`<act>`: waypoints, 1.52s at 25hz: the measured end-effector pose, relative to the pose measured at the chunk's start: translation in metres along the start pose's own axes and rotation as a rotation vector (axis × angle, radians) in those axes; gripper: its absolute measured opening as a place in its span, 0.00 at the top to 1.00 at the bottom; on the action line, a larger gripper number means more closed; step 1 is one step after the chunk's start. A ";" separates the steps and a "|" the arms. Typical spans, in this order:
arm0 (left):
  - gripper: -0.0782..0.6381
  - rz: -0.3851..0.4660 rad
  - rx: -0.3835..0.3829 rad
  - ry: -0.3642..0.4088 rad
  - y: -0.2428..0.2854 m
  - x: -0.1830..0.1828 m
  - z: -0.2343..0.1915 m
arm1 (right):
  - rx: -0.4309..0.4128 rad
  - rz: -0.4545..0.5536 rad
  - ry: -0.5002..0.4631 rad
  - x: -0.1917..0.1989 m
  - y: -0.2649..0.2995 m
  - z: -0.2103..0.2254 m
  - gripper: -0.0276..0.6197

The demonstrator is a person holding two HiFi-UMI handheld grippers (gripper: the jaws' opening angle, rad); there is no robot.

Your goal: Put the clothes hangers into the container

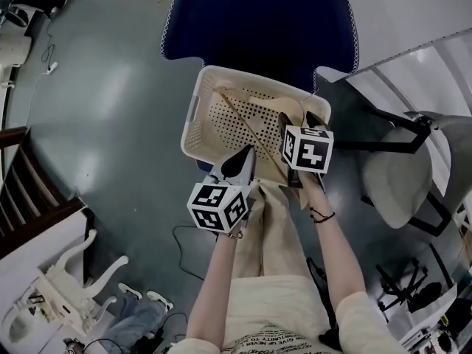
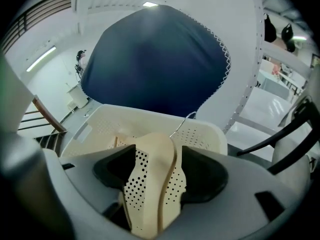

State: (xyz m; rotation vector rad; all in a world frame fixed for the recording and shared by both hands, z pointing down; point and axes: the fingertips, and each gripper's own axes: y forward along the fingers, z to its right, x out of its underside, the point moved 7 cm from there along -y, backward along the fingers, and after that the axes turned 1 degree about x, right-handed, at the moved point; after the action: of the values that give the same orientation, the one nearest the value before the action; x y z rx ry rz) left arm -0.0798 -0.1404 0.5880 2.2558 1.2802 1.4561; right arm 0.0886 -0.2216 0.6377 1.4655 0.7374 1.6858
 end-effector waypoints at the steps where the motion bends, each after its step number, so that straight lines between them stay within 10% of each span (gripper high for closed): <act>1: 0.86 0.001 0.003 0.002 0.000 -0.001 0.001 | 0.004 0.003 0.002 0.001 -0.002 0.003 0.52; 6: 0.86 0.012 0.031 0.028 -0.003 -0.009 0.008 | -0.022 0.075 -0.029 -0.004 -0.022 0.007 0.54; 14: 0.86 0.054 0.085 0.112 -0.028 -0.043 0.041 | -0.116 0.121 -0.183 -0.012 -0.078 0.000 0.92; 38: 0.86 0.180 0.181 0.334 -0.105 -0.133 0.104 | -0.391 0.361 -0.197 -0.066 -0.229 -0.025 0.95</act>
State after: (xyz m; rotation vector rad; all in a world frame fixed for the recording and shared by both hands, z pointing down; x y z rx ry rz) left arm -0.0763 -0.1420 0.3896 2.3667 1.3772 1.9193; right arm 0.1075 -0.1521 0.4089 1.5091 0.0265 1.7882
